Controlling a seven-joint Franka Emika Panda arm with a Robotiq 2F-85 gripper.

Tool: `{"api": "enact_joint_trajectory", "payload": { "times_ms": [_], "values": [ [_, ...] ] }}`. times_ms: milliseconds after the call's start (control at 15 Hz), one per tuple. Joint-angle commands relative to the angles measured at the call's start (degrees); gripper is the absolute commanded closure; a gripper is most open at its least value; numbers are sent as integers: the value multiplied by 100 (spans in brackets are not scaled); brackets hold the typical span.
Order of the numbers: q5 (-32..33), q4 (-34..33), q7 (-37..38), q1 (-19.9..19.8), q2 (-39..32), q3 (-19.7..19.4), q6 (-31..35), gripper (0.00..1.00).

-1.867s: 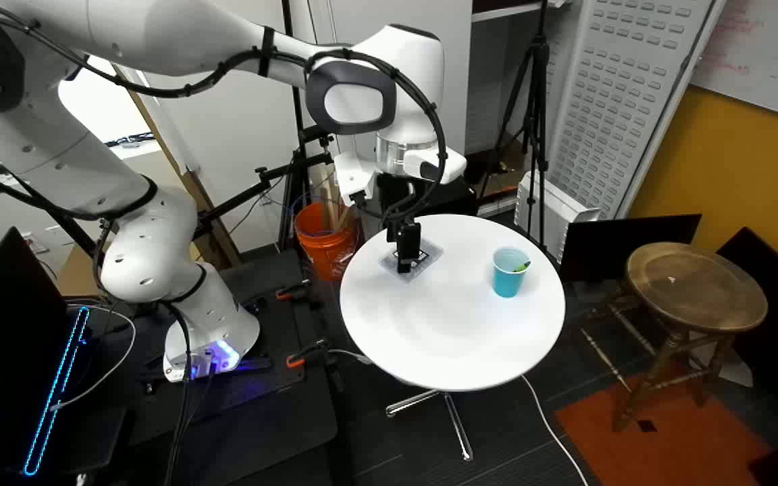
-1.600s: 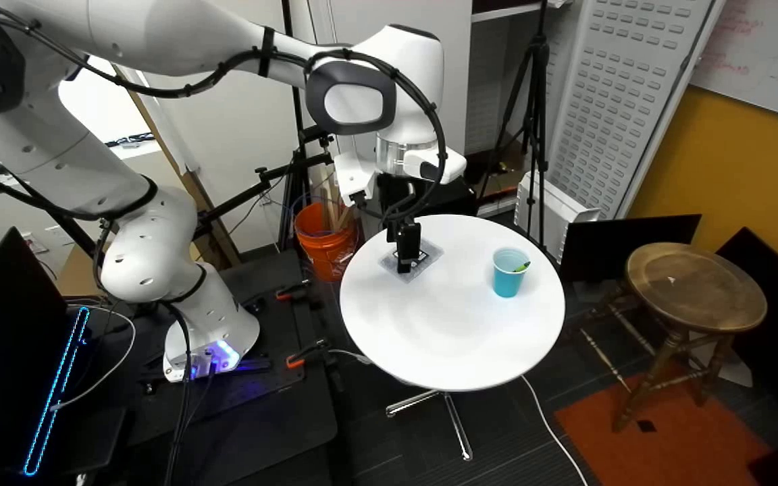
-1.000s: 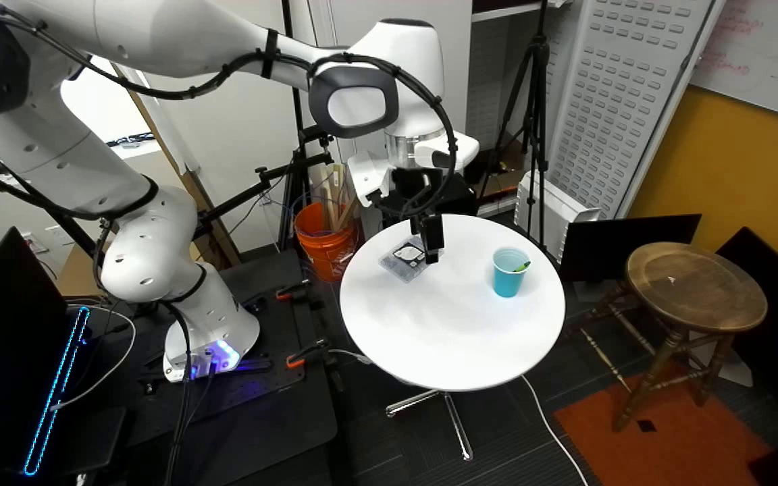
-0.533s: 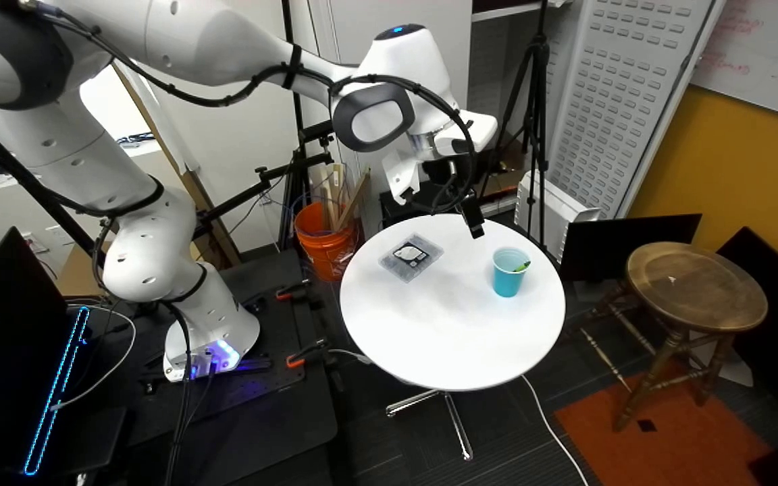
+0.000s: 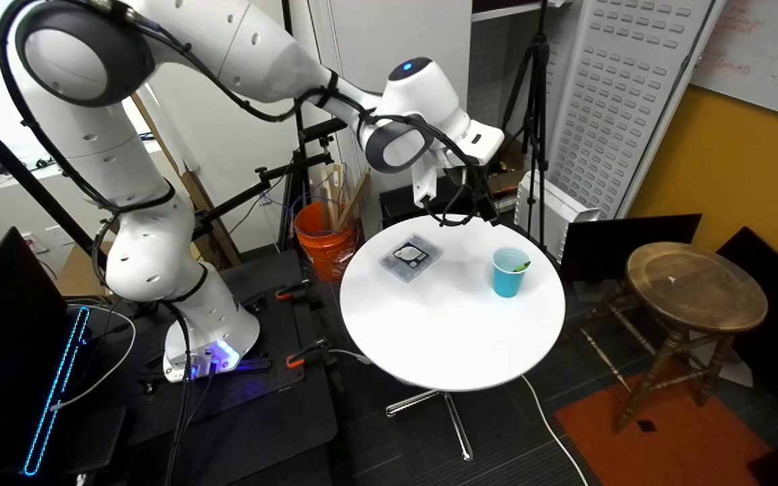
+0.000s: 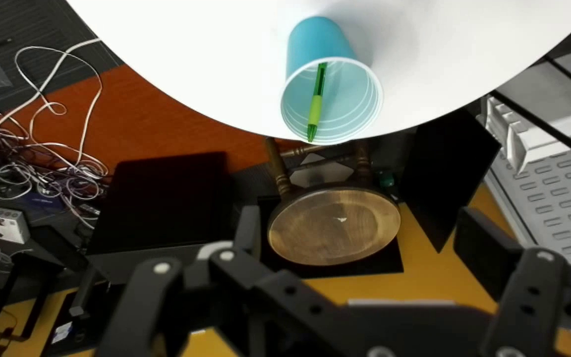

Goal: Remove the pen from the cup and place it on the table

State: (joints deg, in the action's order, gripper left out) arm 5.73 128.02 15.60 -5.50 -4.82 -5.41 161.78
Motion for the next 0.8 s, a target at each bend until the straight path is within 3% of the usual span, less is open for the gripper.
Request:
{"api": "enact_joint_trajectory", "payload": {
  "times_ms": [0, 267, 733],
  "values": [
    [684, -419, 1060, 118, -589, -202, 380, 0],
    [1454, -912, 1982, 313, -1214, -496, 405, 0],
    [1683, -1711, 2400, 612, -2242, -790, 505, 0]
  ]
}}
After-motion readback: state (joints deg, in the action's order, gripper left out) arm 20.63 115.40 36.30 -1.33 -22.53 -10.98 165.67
